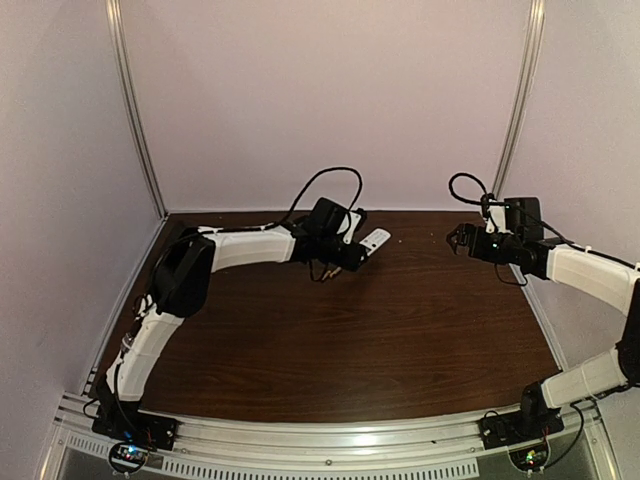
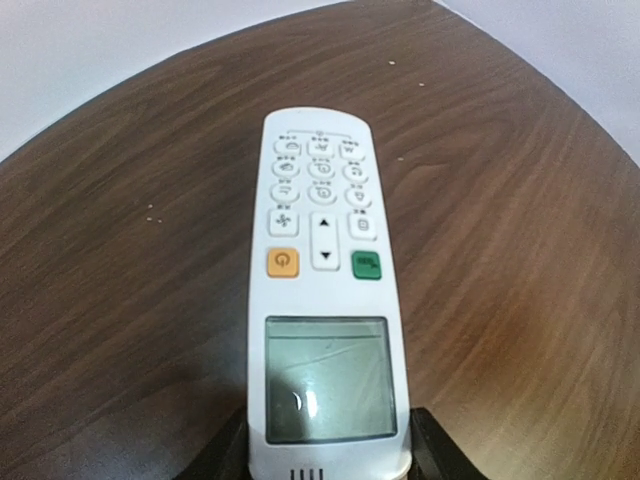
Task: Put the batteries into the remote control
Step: Pick up the remote control from the center of the board, then pass from the left arm to the right
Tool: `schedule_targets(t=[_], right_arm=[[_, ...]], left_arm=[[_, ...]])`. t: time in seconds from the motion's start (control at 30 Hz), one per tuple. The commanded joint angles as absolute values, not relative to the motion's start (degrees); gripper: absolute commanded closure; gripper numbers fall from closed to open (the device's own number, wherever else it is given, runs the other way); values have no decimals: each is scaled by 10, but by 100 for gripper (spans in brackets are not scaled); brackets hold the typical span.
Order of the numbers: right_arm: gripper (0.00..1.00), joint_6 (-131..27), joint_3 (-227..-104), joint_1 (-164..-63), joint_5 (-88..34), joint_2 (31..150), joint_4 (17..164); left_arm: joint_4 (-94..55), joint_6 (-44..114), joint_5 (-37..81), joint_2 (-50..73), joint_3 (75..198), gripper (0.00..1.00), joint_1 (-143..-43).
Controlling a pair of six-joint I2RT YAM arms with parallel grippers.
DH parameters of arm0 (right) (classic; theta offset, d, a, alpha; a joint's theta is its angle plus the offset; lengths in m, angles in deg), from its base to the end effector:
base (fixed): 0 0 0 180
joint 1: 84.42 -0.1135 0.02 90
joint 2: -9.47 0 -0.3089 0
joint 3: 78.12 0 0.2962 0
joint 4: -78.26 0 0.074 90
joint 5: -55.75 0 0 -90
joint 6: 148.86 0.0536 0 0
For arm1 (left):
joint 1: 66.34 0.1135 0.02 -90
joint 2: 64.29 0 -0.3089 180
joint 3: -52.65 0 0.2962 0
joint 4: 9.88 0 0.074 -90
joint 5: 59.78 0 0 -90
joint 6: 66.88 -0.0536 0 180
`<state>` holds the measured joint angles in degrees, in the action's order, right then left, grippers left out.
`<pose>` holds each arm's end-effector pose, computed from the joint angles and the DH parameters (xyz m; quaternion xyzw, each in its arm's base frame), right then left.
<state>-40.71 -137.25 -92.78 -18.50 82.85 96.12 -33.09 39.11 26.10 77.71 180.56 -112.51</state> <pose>0.3195 0.0617 0.2698 0.0079 0.8693 0.2266 0.4391 0.4488 -0.4731 0.1543 0.2485 0.8605 -0.2566 0.3633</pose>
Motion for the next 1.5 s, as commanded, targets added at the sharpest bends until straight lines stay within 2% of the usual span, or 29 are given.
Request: schedule_targets(t=[0.0, 0.3, 0.5, 0.63, 0.83, 1.13, 1.3, 1.47], right_arm=[[0, -423, -1365, -927, -166, 806, 950], [0, -465, -1299, -946, -125, 732, 908], [3, -497, -1259, -1041, -118, 692, 881], [8, -530, -1277, -1135, -175, 698, 910], [10, -580, -1329, -1262, -251, 762, 971], [12, -680, -1386, -1364, -346, 803, 1029], [23, -724, -1431, -1407, -407, 862, 1049], [28, -756, -1469, -1428, -433, 916, 1065]], left_arm=[[-308, 369, 205, 716, 1751, 79, -1135], [-344, 303, 124, 559, 1524, 82, -1137], [-378, 296, 50, 490, 1432, 83, -1136], [-427, 312, 11, 473, 1446, 83, -1135], [-499, 326, -58, 458, 1489, 83, -1117], [-574, 330, -133, 451, 1537, 84, -1100], [-593, 326, -176, 451, 1549, 84, -1100], [-600, 327, -214, 454, 1555, 84, -1100]])
